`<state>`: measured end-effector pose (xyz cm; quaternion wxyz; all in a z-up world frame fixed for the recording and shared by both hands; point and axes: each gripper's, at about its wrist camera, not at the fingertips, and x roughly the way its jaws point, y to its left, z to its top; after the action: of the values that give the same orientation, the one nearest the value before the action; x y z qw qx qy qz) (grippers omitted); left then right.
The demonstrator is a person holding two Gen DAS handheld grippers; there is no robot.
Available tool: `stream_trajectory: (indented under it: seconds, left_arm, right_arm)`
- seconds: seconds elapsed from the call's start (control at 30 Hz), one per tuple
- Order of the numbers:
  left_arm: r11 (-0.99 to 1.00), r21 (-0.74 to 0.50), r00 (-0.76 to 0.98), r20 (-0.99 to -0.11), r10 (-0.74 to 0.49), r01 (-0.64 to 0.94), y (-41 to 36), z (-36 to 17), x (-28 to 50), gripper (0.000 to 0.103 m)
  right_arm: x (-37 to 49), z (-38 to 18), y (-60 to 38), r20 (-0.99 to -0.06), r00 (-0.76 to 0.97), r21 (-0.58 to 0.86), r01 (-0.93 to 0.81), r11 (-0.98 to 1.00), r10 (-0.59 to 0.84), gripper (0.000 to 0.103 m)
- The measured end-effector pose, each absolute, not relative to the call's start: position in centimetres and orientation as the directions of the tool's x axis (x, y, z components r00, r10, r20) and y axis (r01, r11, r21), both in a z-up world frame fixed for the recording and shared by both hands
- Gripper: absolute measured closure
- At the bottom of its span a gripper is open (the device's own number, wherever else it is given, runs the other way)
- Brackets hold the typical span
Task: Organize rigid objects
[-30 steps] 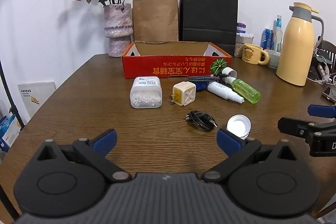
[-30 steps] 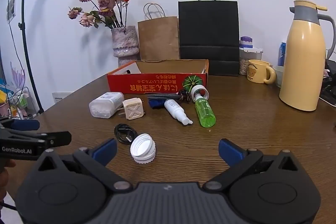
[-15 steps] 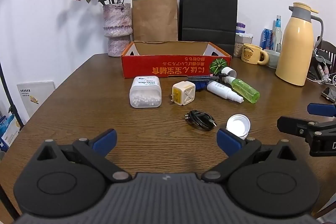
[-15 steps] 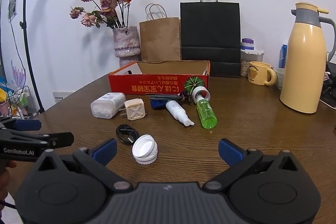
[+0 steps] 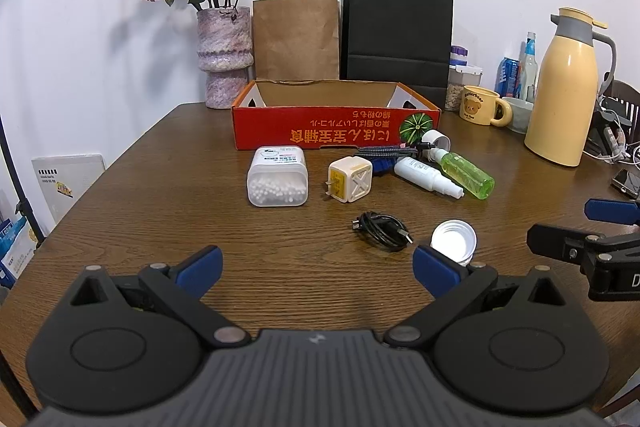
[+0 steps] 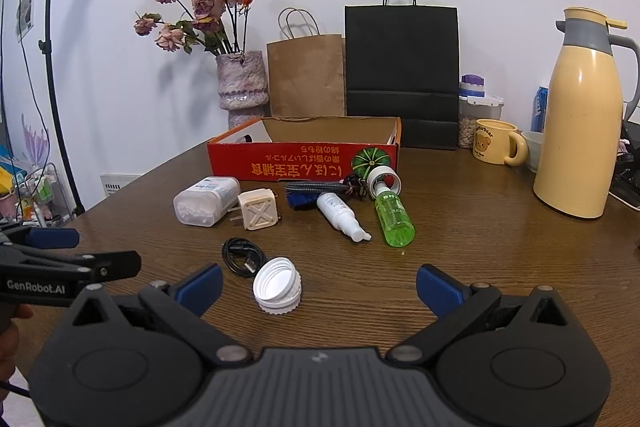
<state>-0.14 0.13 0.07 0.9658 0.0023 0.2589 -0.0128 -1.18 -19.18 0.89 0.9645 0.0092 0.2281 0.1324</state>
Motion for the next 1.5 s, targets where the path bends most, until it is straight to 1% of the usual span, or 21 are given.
stream_trajectory:
  seconds: [1.5]
  left_arm:
    - [1.000,-0.007,0.869,-0.494,-0.029,0.029,0.05,0.11,-0.45,0.000]
  right_arm:
    - [-1.48,0.98,-19.15,-0.432,0.864,0.073,-0.254,0.965,0.260,0.000]
